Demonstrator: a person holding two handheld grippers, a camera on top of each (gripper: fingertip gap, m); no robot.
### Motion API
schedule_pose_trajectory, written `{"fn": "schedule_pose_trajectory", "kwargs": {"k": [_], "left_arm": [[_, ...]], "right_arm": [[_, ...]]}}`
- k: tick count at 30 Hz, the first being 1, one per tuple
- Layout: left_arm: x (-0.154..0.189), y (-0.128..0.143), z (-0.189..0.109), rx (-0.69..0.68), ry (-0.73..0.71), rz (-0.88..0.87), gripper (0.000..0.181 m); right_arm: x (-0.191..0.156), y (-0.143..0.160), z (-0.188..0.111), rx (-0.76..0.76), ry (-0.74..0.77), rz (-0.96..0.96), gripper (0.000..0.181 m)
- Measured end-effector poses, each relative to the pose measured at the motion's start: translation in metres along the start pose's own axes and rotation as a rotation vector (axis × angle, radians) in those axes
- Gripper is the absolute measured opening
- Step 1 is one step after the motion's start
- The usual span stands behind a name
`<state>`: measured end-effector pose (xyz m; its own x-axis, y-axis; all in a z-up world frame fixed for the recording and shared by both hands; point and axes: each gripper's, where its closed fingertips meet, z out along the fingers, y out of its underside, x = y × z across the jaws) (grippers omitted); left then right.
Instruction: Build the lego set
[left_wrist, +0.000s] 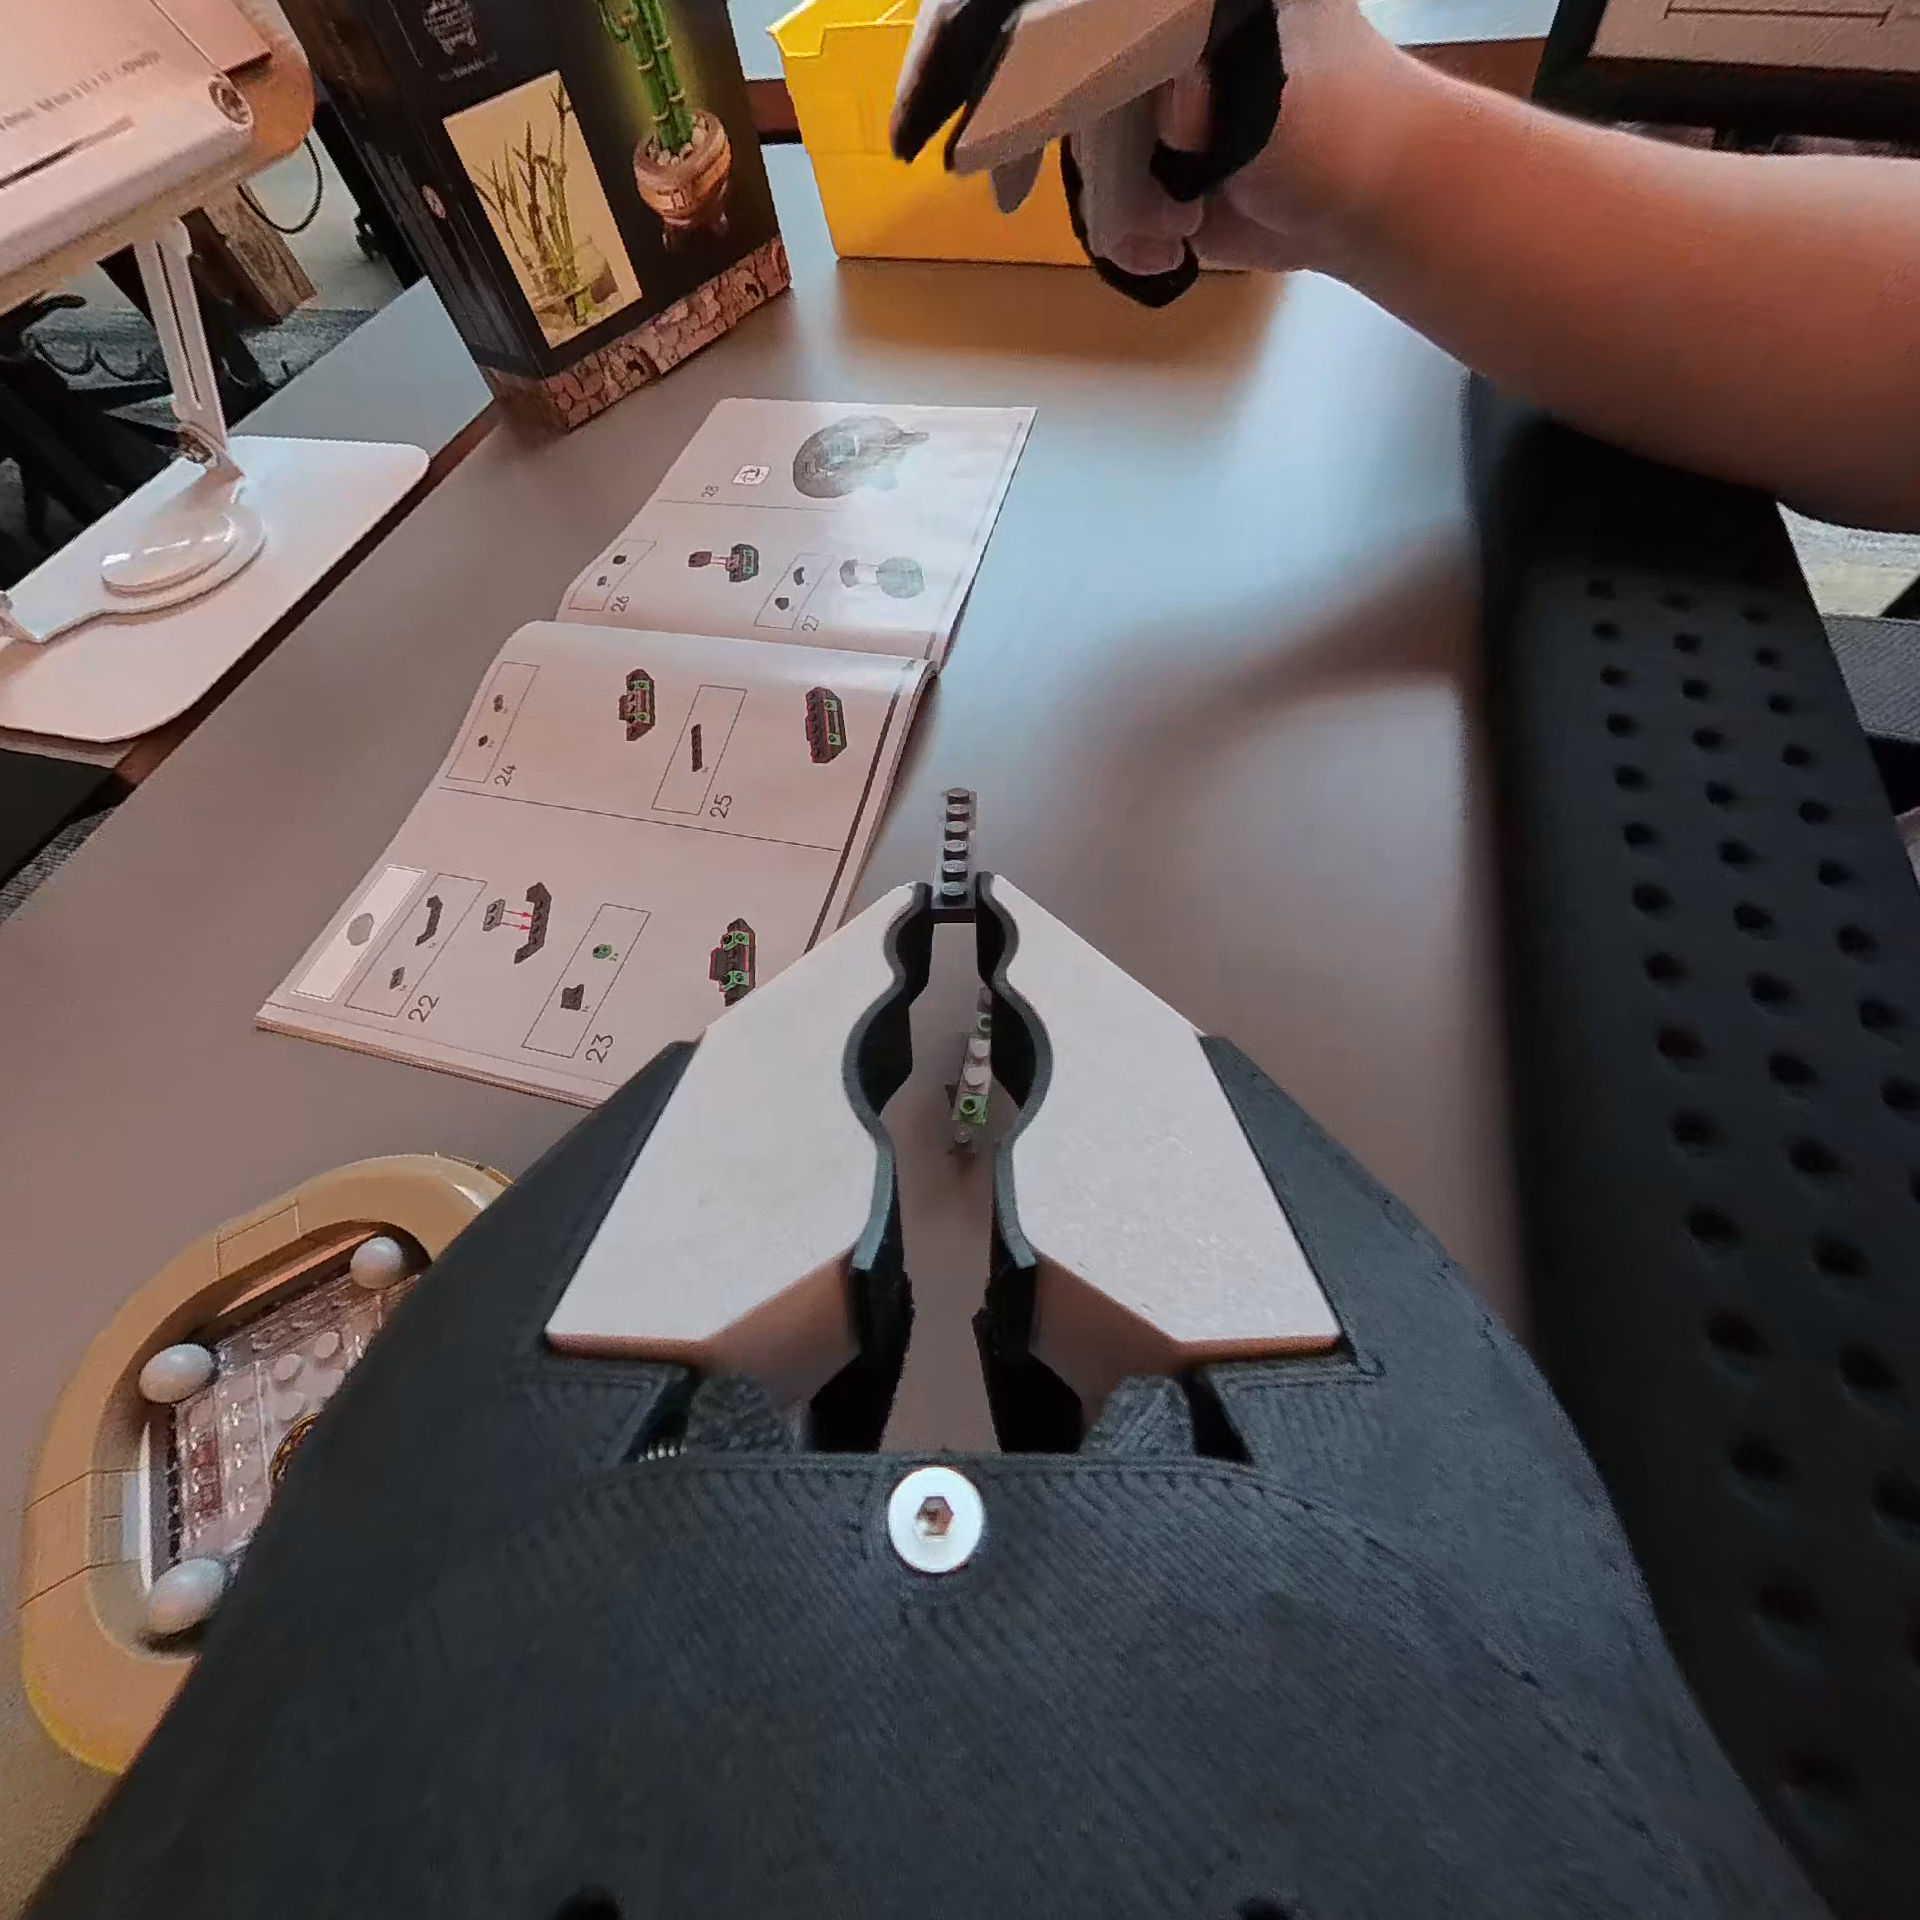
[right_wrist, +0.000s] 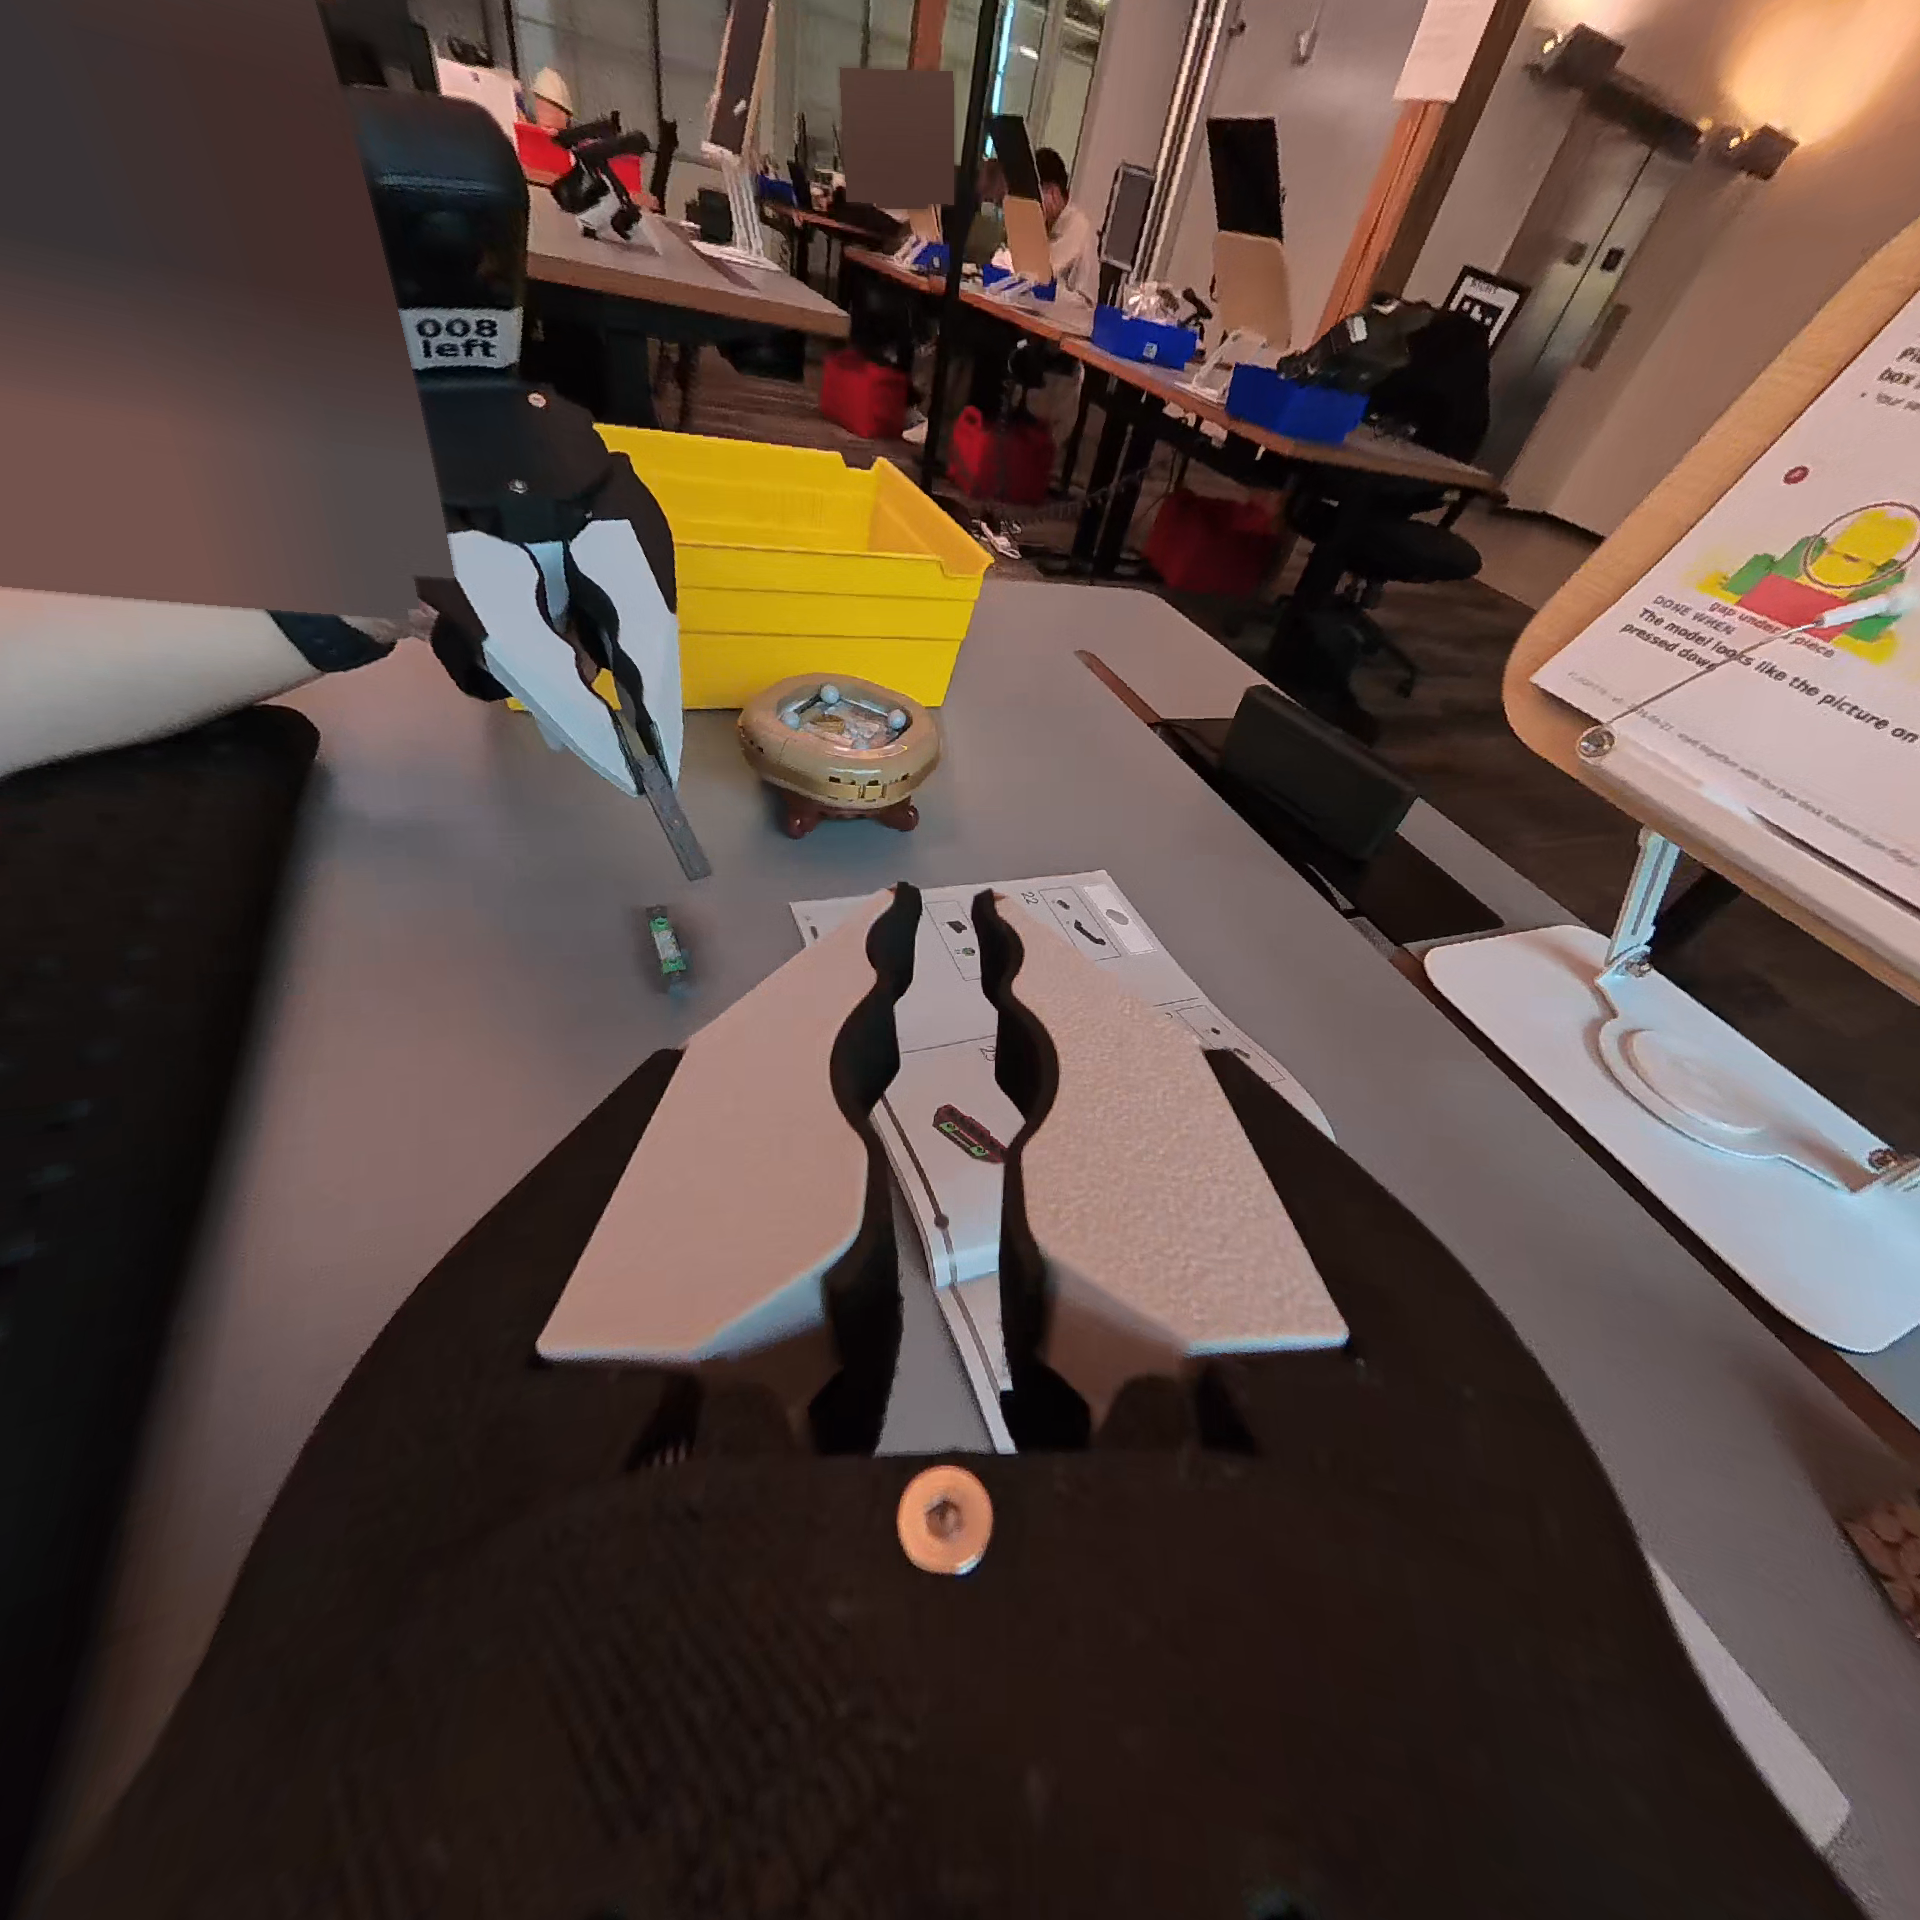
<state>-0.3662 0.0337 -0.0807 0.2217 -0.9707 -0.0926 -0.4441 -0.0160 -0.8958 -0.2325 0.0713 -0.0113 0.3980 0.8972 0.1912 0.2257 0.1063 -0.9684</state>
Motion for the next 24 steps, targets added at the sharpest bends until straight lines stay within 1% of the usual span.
{"fn": "schedule_pose_trajectory", "kwargs": {"k": [2,3,4,5,6,8,10,12,15,20,22,24], "left_arm": [[0.002,-0.001,0.000,0.002,0.009,0.003,0.006],[0.003,-0.001,0.000,0.002,0.014,0.005,0.006],[0.005,-0.001,0.001,-0.001,0.022,0.008,0.006],[0.007,0.000,0.001,-0.006,0.029,0.009,0.006],[0.008,0.001,0.002,-0.014,0.034,0.009,0.006],[0.010,0.004,0.005,-0.038,0.038,0.010,0.006],[0.010,0.006,0.007,-0.053,0.036,0.018,0.006],[0.011,0.007,0.008,-0.058,0.040,0.021,0.006],[0.012,0.005,0.006,-0.048,0.042,0.021,0.006],[0.015,0.005,0.003,-0.039,0.053,0.021,0.006],[0.013,0.007,0.003,-0.052,0.043,0.023,0.006],[0.009,0.009,0.001,-0.067,0.020,0.022,0.006]], "right_arm": [[-0.005,0.002,0.000,-0.013,-0.024,-0.023,0.010],[-0.013,0.004,0.002,-0.027,-0.068,-0.023,0.005],[-0.029,0.005,0.007,-0.033,-0.154,-0.009,0.000],[-0.042,0.004,0.013,-0.027,-0.222,0.017,0.000],[-0.053,0.003,0.023,-0.023,-0.267,0.035,0.000],[-0.077,0.004,0.047,-0.041,-0.340,0.004,0.000],[-0.092,0.015,0.074,-0.134,-0.346,-0.082,0.013],[-0.103,0.028,0.093,-0.221,-0.364,-0.152,0.017],[-0.110,0.041,0.109,-0.279,-0.375,-0.175,0.018],[-0.111,0.042,0.111,-0.260,-0.362,-0.178,0.016],[-0.109,0.041,0.111,-0.258,-0.359,-0.153,0.025],[-0.105,0.047,0.111,-0.271,-0.358,-0.102,0.037]]}}
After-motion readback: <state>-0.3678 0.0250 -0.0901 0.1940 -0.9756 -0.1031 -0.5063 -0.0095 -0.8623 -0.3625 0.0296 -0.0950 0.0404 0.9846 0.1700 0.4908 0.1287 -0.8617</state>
